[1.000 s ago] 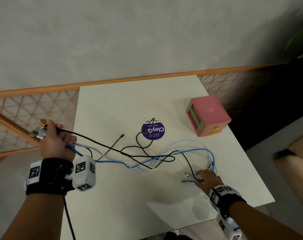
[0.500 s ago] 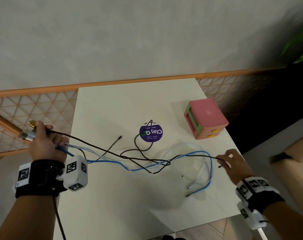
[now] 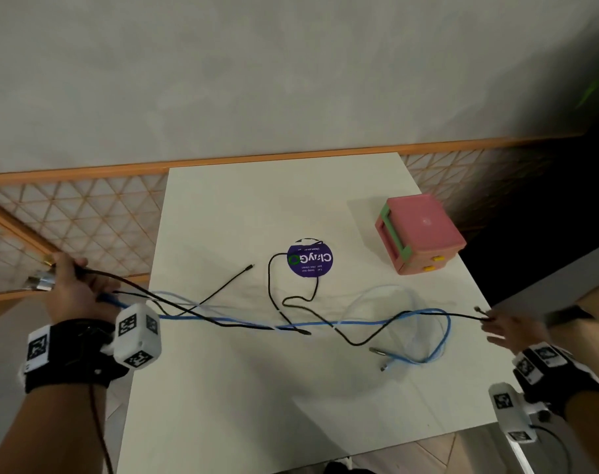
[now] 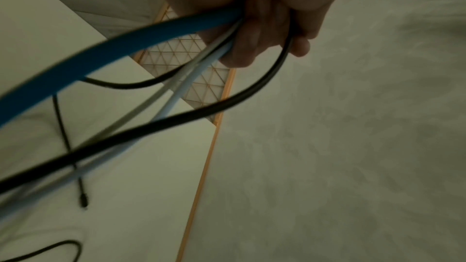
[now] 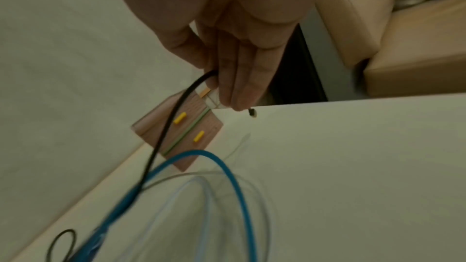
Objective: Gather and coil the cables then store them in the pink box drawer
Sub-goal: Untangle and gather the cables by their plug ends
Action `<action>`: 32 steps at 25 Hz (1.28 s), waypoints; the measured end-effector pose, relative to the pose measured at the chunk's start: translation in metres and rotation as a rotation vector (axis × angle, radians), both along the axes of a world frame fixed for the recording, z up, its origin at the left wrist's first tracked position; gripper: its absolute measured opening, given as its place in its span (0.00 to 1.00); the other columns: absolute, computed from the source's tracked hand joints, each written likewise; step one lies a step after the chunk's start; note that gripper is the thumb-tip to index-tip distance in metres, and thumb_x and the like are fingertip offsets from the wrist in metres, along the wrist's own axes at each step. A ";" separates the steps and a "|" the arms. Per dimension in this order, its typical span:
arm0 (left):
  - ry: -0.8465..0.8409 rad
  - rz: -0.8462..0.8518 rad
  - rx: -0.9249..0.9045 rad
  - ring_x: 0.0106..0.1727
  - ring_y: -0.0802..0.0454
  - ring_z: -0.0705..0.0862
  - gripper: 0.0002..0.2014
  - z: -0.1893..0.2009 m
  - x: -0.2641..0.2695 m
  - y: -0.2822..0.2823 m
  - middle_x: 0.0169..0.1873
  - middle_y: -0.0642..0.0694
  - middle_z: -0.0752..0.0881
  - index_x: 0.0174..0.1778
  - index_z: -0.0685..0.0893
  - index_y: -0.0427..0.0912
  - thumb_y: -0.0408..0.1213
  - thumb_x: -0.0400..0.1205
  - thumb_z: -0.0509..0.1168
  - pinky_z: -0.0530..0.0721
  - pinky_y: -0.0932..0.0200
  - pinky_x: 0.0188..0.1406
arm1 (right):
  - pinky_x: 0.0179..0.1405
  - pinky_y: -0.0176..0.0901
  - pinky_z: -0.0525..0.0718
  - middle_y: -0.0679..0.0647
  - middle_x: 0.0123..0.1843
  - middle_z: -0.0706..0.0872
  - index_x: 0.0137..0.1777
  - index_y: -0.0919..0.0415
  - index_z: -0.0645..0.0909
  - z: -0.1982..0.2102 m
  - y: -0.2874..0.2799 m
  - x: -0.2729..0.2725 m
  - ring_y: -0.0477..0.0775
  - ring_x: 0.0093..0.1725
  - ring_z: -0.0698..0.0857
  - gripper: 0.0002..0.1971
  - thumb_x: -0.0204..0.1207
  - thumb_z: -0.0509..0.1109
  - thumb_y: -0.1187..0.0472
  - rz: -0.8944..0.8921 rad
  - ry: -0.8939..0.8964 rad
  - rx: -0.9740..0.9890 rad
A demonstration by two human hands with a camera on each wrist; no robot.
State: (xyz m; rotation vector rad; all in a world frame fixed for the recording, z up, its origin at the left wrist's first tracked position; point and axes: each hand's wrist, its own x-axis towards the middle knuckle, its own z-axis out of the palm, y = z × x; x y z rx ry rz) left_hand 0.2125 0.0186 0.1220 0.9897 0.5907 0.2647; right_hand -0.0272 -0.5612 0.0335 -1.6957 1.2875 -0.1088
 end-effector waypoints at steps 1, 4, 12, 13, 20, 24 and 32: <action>0.001 -0.012 0.000 0.16 0.59 0.63 0.20 -0.001 -0.004 -0.007 0.12 0.56 0.65 0.28 0.74 0.49 0.55 0.83 0.58 0.66 0.67 0.18 | 0.21 0.34 0.85 0.53 0.25 0.87 0.48 0.68 0.79 0.001 0.008 0.009 0.38 0.21 0.85 0.07 0.81 0.59 0.68 0.031 -0.047 -0.028; 0.026 -0.071 0.035 0.14 0.61 0.69 0.21 -0.002 -0.012 -0.037 0.10 0.56 0.72 0.26 0.76 0.49 0.53 0.84 0.58 0.69 0.68 0.16 | 0.39 0.46 0.88 0.48 0.24 0.88 0.39 0.55 0.85 0.006 0.051 0.040 0.43 0.29 0.88 0.07 0.75 0.69 0.65 0.180 -0.139 -0.104; -0.045 -0.447 -0.104 0.28 0.55 0.87 0.20 0.006 -0.013 -0.094 0.20 0.53 0.81 0.32 0.74 0.42 0.48 0.88 0.52 0.89 0.59 0.31 | 0.39 0.42 0.84 0.59 0.36 0.87 0.62 0.58 0.65 0.054 0.164 0.115 0.45 0.26 0.86 0.22 0.73 0.61 0.79 0.254 -0.480 0.167; -0.054 -0.498 -0.091 0.23 0.57 0.83 0.19 0.009 -0.015 -0.102 0.19 0.53 0.79 0.34 0.75 0.41 0.47 0.88 0.52 0.87 0.61 0.26 | 0.32 0.38 0.81 0.58 0.32 0.86 0.62 0.60 0.69 0.059 0.170 0.119 0.46 0.22 0.82 0.22 0.72 0.59 0.80 0.210 -0.505 0.258; -0.059 -0.698 0.076 0.17 0.61 0.57 0.10 0.031 -0.026 -0.130 0.17 0.56 0.62 0.39 0.78 0.42 0.43 0.84 0.62 0.55 0.69 0.14 | 0.23 0.38 0.67 0.48 0.16 0.79 0.44 0.61 0.82 0.121 0.209 0.134 0.44 0.17 0.72 0.10 0.81 0.59 0.66 0.367 -0.715 0.415; -0.047 -0.764 0.055 0.18 0.60 0.56 0.10 0.036 -0.044 -0.155 0.18 0.56 0.60 0.44 0.81 0.40 0.44 0.82 0.64 0.52 0.66 0.17 | 0.16 0.34 0.69 0.52 0.19 0.82 0.45 0.56 0.82 0.152 0.249 0.132 0.50 0.16 0.71 0.09 0.80 0.62 0.67 0.680 -0.701 0.358; -0.160 -0.693 0.102 0.16 0.59 0.59 0.15 0.054 -0.050 -0.157 0.16 0.55 0.62 0.32 0.75 0.41 0.40 0.85 0.61 0.58 0.67 0.16 | 0.44 0.50 0.84 0.59 0.40 0.89 0.53 0.54 0.79 0.113 0.280 0.130 0.58 0.37 0.85 0.10 0.73 0.71 0.57 0.981 -0.419 -0.072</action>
